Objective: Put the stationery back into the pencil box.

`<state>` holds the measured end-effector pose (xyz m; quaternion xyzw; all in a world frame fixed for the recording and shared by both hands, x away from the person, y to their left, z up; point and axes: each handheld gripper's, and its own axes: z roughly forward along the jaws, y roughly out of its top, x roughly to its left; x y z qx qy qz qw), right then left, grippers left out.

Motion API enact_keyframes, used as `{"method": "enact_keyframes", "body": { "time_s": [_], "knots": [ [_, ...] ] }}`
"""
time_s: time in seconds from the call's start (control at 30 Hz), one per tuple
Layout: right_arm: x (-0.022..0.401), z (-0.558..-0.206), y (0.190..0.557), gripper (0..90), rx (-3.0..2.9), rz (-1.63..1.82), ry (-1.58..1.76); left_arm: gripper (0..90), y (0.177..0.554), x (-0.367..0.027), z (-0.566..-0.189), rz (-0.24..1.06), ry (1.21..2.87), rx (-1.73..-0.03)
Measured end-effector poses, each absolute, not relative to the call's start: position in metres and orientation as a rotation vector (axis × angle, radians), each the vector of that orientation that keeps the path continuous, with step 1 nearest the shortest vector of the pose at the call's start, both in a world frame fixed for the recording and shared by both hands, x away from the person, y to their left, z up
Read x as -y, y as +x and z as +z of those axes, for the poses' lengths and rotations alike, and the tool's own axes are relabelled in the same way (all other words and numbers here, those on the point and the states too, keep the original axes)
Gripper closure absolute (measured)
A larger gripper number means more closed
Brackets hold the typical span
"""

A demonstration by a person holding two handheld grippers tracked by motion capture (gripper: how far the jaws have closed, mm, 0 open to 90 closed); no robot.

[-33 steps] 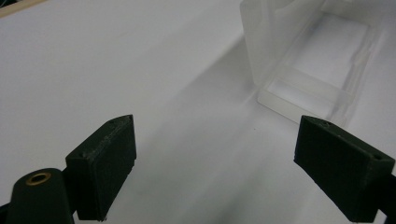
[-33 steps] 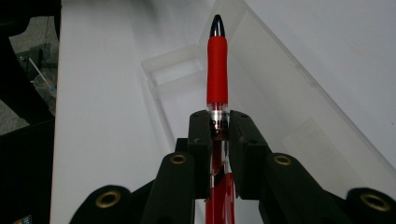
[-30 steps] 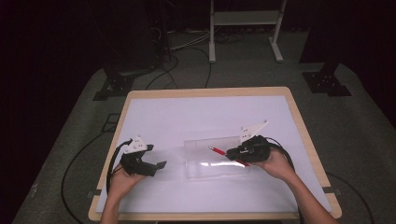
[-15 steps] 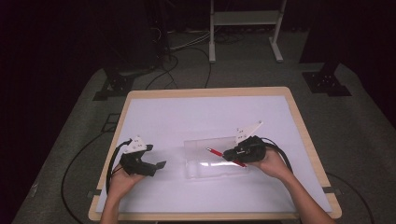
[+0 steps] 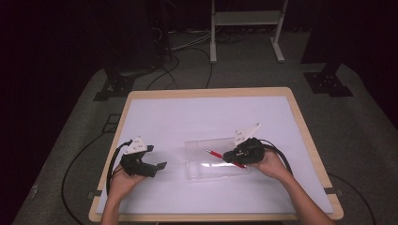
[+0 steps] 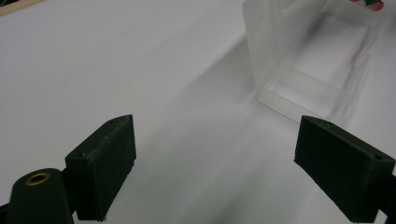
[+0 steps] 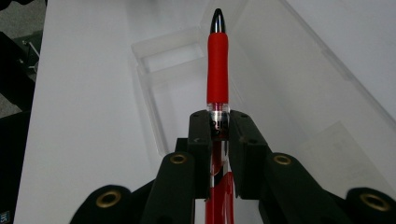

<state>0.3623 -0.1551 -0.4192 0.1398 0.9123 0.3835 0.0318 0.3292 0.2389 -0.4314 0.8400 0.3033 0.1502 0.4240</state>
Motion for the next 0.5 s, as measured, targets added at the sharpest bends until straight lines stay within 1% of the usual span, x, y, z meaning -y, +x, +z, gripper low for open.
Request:
{"method": "enact_keyframes", "body": {
  "time_s": [0.5],
  "knots": [
    [0.1494,-0.4277,0.3640,78.7,-2.836,1.157,0.411,12.1,0.3293,-0.2404,-0.4306,0.377,2.100,-0.757]
  ]
}}
